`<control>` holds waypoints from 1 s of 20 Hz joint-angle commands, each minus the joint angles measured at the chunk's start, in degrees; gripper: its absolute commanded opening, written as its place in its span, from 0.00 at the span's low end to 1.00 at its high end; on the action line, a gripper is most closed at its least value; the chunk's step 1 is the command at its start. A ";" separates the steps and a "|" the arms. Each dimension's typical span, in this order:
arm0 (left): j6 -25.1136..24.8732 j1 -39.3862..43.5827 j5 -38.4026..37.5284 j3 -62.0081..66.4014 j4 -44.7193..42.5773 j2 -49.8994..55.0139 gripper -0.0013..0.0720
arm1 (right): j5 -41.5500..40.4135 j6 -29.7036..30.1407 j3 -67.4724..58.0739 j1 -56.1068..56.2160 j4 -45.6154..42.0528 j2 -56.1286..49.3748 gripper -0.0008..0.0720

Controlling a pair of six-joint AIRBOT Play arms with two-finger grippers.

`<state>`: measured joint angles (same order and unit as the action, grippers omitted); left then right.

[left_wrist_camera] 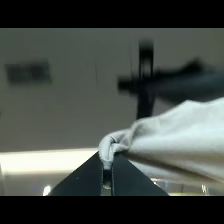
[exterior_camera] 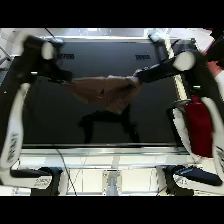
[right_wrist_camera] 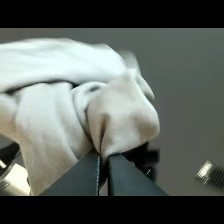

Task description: Fold the shirts.

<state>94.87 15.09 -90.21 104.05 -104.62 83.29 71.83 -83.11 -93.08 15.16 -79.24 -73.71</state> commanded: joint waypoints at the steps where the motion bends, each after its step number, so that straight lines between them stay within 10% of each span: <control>1: -0.15 -2.93 3.93 0.00 -5.75 -12.22 0.04 | 10.34 0.42 -5.51 -0.15 -3.04 12.22 0.03; 7: 0.46 -2.93 11.89 -0.04 3.52 -21.51 0.04 | 5.11 0.33 -7.80 2.80 4.31 18.82 0.03; 15: -1.46 -2.99 11.65 -0.04 -0.46 0.85 0.04 | 8.87 0.35 4.26 4.44 18.21 1.42 0.03; 18: -0.04 -2.99 14.19 -0.02 -2.10 12.98 0.06 | 1.07 3.58 9.09 7.37 17.33 -6.78 0.30; 20: 3.65 -2.99 17.64 -0.02 -2.08 17.40 0.45 | -6.10 4.74 9.03 7.72 17.05 -10.40 0.40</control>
<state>95.02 12.10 -76.27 103.96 -106.02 92.71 74.43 -80.62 -86.28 21.56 -63.11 -78.26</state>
